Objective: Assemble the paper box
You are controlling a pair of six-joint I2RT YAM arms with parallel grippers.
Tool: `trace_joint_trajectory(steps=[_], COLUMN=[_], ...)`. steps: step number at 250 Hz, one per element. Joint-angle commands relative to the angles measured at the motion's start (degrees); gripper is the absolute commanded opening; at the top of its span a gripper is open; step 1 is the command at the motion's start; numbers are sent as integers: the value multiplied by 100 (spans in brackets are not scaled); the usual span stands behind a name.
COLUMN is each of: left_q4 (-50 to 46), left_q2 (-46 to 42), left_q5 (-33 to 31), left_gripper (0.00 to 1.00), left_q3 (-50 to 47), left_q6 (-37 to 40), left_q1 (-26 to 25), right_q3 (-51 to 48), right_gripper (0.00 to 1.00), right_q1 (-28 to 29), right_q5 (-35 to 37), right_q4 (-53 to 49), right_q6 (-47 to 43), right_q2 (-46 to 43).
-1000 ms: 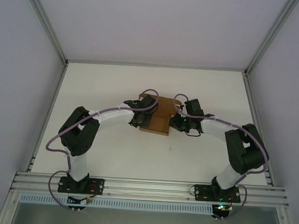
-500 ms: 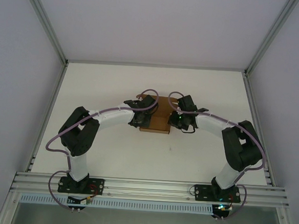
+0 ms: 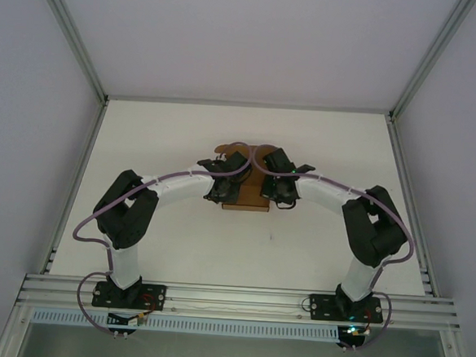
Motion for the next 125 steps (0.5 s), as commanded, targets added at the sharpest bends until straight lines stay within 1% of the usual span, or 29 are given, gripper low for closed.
trace_joint_trajectory(steps=[1,57,104,125], left_q4=[-62,-75,-32,-5], left_q2=[-162,-289,-307,-321], left_q5=[44,80,105,148], left_gripper=[0,0,0,0], left_q3=[191,185,192,185], left_q6=[-154,-322,-396,-416], left_q1=[-241,-327,-332,-336], right_q3=[-135,211,430,380], right_gripper=[10,8,8,8], right_q1=[320,506,638,650], right_q5=[418,962,1101,1034], right_q4=[-1338,-1753,-1982,-1886], right_q6=[360,671,702,699], right_q2=[539,902,1234,1308])
